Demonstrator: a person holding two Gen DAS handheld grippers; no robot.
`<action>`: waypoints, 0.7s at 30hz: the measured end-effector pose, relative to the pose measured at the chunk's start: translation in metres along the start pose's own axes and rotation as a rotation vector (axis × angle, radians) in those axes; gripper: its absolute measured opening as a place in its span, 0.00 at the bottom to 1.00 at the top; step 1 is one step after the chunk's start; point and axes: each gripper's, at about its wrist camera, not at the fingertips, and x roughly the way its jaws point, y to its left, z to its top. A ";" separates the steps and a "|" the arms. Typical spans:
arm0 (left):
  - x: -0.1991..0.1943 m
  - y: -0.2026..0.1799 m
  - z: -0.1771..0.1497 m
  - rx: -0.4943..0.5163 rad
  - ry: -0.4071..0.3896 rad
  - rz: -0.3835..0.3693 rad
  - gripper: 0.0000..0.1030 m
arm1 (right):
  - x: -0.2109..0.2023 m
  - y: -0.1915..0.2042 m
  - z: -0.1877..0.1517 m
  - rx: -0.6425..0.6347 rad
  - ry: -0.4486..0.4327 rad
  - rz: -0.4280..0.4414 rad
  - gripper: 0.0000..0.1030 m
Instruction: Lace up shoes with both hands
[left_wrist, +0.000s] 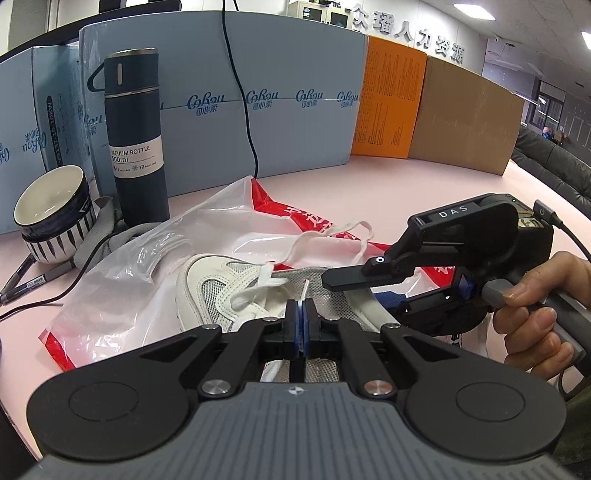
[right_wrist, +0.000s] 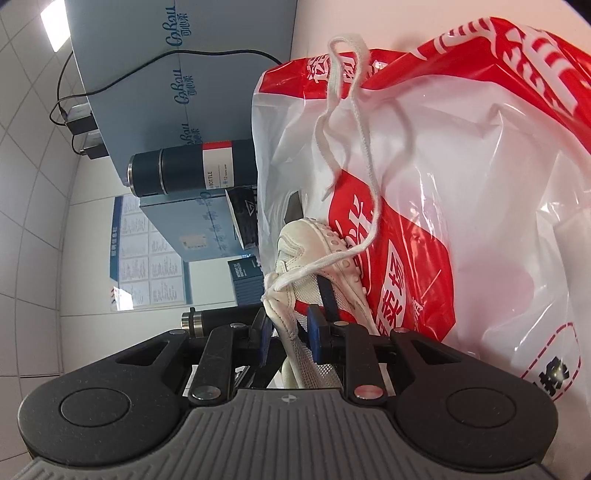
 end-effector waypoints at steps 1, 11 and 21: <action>0.000 0.000 0.000 -0.002 0.001 0.000 0.02 | 0.000 0.000 0.000 0.002 -0.001 0.001 0.19; 0.003 -0.001 0.002 -0.003 -0.002 0.009 0.02 | -0.003 -0.003 0.001 0.005 -0.004 0.009 0.19; 0.008 -0.002 0.004 -0.021 -0.015 0.012 0.02 | -0.002 0.011 -0.001 -0.150 0.006 -0.035 0.20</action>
